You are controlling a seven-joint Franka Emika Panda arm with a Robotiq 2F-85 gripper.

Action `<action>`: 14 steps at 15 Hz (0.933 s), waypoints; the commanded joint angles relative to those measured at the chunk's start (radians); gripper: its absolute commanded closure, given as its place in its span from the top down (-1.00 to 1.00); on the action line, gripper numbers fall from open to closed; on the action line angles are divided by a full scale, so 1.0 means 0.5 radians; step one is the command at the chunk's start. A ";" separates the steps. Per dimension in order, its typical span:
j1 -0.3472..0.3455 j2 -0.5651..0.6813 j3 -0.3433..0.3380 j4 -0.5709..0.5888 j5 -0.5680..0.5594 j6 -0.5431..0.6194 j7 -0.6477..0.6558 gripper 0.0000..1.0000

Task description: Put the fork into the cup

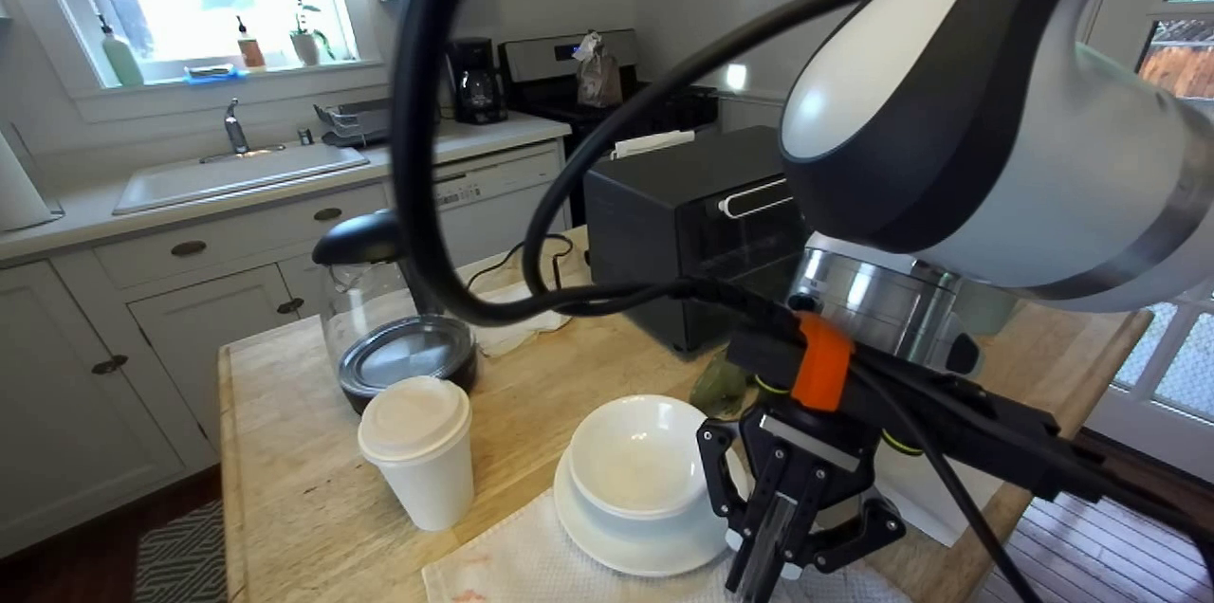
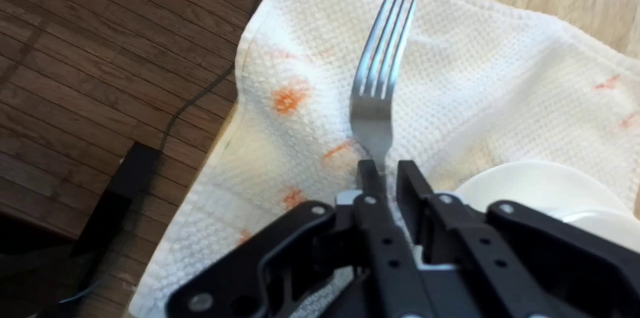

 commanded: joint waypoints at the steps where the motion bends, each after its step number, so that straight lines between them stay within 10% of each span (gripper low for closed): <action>1: 0.009 0.026 0.015 -0.008 0.029 0.017 0.054 -0.72; 4: 0.008 0.049 0.015 -0.009 0.038 0.014 0.050 -0.90; 5: 0.009 0.057 0.016 -0.007 0.039 0.017 0.044 -0.35; 12: 0.014 0.148 0.008 0.034 0.025 0.043 0.030 0.34; 14: 0.011 0.158 0.005 0.045 0.030 0.048 0.021 0.00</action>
